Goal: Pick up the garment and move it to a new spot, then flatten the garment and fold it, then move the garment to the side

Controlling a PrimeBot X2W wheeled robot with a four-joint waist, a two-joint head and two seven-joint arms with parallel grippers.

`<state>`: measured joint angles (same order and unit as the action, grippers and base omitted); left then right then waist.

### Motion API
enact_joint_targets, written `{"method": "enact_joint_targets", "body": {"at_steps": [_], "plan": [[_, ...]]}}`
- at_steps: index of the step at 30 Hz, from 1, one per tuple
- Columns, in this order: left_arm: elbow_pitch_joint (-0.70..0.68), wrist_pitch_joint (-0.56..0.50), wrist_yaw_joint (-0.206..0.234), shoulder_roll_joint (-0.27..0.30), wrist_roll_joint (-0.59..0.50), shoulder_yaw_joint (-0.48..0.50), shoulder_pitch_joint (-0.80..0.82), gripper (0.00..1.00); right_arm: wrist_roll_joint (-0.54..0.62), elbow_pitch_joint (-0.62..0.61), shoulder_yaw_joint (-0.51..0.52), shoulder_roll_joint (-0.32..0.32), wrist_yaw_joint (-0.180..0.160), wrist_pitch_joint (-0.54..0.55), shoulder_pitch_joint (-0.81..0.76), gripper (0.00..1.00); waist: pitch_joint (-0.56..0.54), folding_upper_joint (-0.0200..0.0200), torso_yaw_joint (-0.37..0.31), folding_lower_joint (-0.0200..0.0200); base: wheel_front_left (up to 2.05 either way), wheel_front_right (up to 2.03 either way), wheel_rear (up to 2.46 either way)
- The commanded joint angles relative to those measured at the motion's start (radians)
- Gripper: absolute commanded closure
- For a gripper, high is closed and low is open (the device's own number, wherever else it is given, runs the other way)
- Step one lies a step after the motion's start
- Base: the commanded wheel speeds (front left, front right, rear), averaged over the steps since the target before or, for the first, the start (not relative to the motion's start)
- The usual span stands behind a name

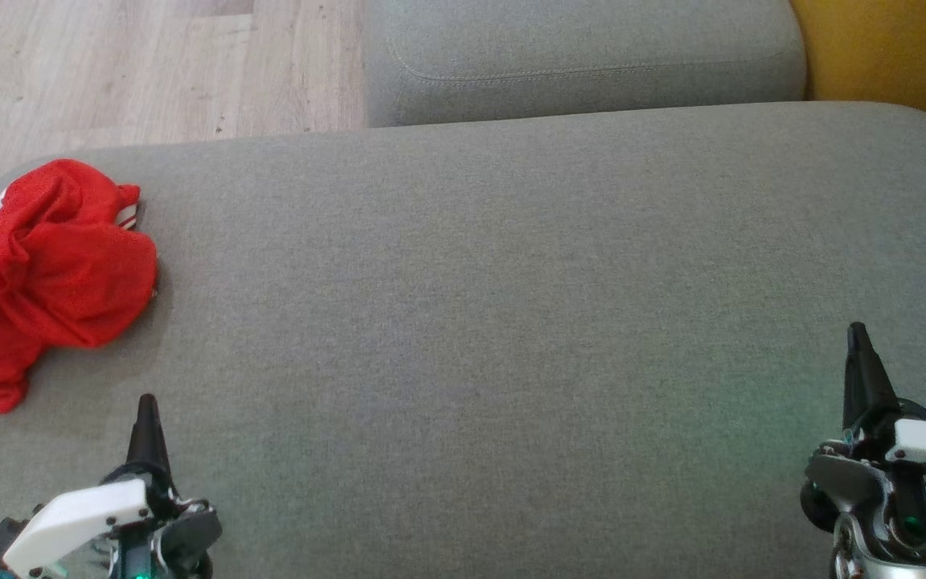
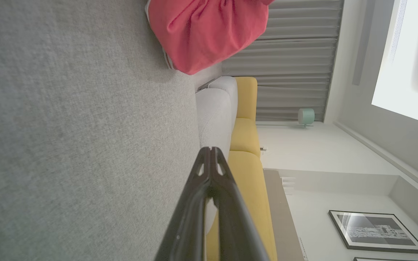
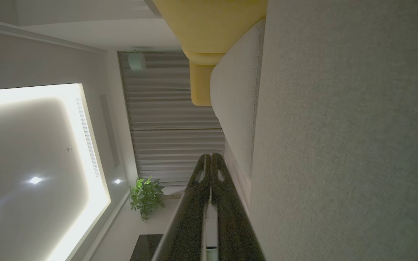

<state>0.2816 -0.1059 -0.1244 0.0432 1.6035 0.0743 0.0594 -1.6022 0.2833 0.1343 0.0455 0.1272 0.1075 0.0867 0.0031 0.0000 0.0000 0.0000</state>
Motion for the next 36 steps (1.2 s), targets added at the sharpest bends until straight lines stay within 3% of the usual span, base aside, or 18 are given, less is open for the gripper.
{"method": "enact_joint_targets", "body": {"at_steps": [1,35,36], "plan": [[-0.037,-0.007,-0.006,0.007,0.006,0.039,0.049,1.0,-0.007,-0.039,-0.021,0.005,0.003,0.005,0.021,1.0,0.0,0.0,0.0,0.0,0.0,0.0,0.0],[-0.037,-0.007,-0.006,0.007,0.006,0.039,0.049,1.0,-0.007,-0.039,-0.021,0.005,0.003,0.005,0.021,1.0,0.0,0.0,0.0,0.0,0.0,0.0,0.0],[0.001,0.0,0.0,0.0,0.0,0.0,0.0,0.0,0.0,0.001,0.0,0.0,0.0,0.0,0.0,0.0,0.0,0.0,0.0,0.0,0.0,0.0,0.0]]}}
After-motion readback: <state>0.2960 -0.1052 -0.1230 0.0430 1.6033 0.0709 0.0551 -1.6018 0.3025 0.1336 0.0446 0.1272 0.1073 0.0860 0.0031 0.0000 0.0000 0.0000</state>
